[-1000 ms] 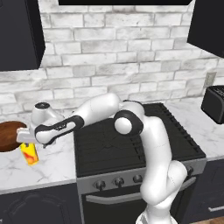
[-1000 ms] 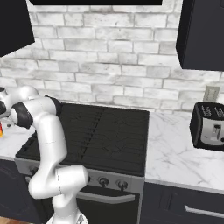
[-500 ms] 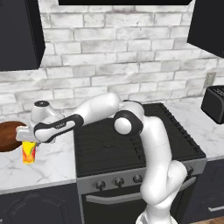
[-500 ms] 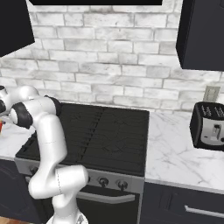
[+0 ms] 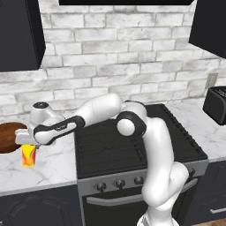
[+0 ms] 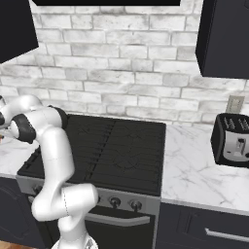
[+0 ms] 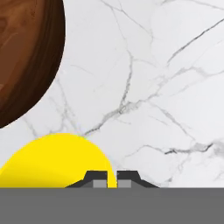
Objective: Pick the cup and bowl from the counter and place them on the counter next to the sink.
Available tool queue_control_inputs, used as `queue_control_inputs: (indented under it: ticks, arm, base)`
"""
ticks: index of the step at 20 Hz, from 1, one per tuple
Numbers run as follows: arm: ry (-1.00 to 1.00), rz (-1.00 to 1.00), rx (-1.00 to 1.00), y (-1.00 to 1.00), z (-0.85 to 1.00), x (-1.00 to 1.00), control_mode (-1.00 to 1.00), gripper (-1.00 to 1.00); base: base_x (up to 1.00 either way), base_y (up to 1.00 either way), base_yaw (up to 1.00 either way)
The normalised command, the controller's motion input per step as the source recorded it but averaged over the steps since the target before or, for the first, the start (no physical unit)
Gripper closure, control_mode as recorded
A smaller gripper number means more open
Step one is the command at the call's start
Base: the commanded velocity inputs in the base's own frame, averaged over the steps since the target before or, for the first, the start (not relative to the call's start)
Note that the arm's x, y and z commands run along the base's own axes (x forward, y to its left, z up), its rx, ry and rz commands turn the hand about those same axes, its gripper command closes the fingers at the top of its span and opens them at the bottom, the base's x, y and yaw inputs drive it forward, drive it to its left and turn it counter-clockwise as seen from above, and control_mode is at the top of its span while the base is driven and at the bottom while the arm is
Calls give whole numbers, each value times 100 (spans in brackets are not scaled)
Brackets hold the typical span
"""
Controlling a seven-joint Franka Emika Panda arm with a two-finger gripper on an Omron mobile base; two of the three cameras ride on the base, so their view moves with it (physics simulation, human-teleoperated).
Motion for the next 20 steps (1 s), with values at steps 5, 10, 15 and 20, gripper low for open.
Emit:
queue_control_inputs:
  ticks: [5,10,15,20]
  arm:
    - [-18,19,0,-41,13,-27,-100,100]
    - [-16,18,0,-76,32,-2,-100,100]
    - [-10,6,1,-81,42,-2,-100,100]
    - [-2,0,5,-83,58,-1,-100,100]
  base:
    - [0,0,0]
    - [0,0,0]
    - [0,0,0]
    - [0,0,0]
